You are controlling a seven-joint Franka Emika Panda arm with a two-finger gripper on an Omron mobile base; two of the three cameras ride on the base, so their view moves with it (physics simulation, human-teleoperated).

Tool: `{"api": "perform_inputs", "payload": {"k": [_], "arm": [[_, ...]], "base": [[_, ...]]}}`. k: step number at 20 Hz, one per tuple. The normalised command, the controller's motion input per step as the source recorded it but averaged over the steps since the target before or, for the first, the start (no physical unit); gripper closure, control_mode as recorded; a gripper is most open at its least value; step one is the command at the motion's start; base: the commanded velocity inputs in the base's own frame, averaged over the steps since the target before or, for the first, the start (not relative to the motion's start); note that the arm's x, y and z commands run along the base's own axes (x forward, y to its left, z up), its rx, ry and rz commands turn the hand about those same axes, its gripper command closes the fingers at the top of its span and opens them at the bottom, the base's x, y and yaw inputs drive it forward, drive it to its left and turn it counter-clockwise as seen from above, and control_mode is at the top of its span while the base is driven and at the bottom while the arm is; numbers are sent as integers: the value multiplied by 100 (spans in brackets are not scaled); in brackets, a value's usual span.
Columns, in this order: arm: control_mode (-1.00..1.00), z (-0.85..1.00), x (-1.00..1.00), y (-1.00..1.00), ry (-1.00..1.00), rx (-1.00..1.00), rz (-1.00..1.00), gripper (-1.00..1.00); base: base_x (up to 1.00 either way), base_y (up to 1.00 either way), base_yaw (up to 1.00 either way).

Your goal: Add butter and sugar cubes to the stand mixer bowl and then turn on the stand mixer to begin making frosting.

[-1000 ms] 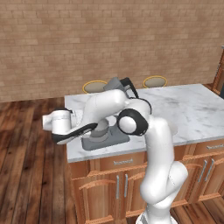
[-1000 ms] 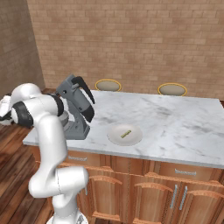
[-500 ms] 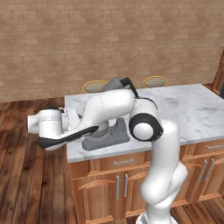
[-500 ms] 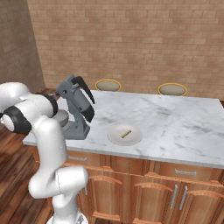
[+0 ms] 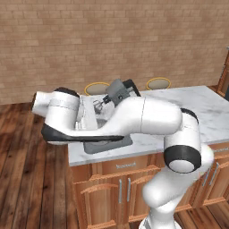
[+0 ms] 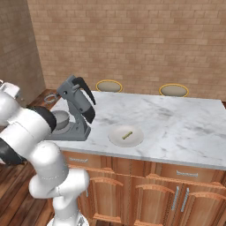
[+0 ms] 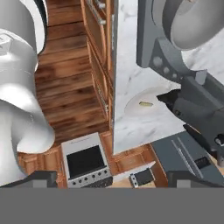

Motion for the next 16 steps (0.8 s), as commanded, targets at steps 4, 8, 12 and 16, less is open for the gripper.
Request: {"api": "perform_inputs", "payload": {"k": [4, 8, 12, 16], "arm": [[-100, 90, -80, -99, 9, 27, 2, -100], [-100, 79, -54, -100, 16, 24, 4, -100], [-100, 62, -21, -100, 26, 22, 8, -100], [-100, 34, -1, -100, 27, 16, 13, -100]], "base": [[0, 0, 0], [0, 0, 0], [0, 0, 0], [0, 0, 0]]}}
